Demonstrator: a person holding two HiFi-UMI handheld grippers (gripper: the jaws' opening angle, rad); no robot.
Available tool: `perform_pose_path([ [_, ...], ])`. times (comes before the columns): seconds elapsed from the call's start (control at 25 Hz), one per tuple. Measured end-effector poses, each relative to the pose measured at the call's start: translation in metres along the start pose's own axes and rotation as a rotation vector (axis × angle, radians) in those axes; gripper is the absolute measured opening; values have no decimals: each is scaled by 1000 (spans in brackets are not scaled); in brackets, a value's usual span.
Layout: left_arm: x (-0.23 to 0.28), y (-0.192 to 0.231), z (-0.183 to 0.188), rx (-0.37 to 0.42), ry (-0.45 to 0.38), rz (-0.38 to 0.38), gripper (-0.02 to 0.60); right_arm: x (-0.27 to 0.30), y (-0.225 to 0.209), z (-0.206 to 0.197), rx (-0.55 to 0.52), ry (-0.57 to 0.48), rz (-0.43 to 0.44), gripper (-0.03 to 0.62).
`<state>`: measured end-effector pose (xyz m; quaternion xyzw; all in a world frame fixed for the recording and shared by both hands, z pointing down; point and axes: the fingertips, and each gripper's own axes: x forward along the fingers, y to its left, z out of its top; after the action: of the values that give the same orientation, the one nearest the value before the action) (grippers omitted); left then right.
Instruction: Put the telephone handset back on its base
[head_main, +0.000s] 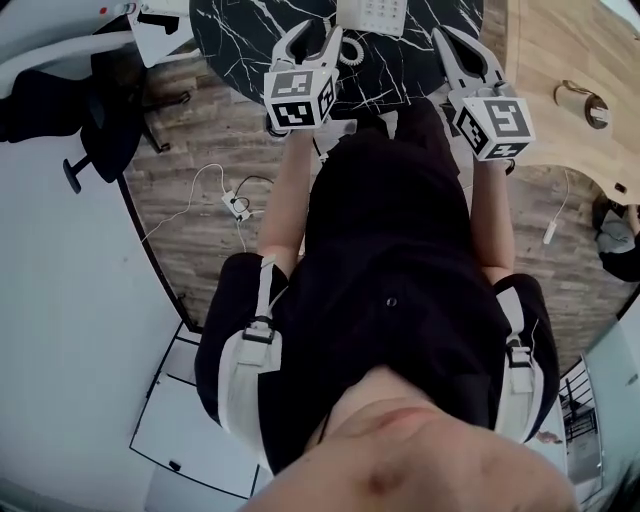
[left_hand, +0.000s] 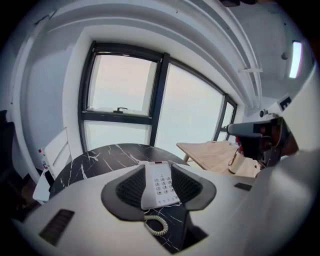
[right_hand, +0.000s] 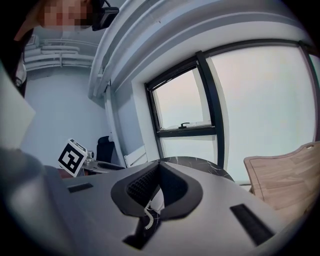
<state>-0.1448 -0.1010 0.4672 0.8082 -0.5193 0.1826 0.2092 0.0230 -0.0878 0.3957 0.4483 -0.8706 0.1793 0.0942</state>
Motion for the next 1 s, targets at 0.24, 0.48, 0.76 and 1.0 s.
perform_pose_path([
  [0.24,-32,-4,27,13,-89,-14,134,-9,11,12,11,-52,-5,29],
  [0.48,-57,-8,49,16,-172,-47,65,-24,19,24,27,-86,5,29],
  [0.76,-82,-17,72,24,-260,-83,21,-40,25,28,-2,-105,-2,29],
  [1.0,-91,-26,87,62,-289,-128,15,-42,33,30,-32,-115,-4,29],
])
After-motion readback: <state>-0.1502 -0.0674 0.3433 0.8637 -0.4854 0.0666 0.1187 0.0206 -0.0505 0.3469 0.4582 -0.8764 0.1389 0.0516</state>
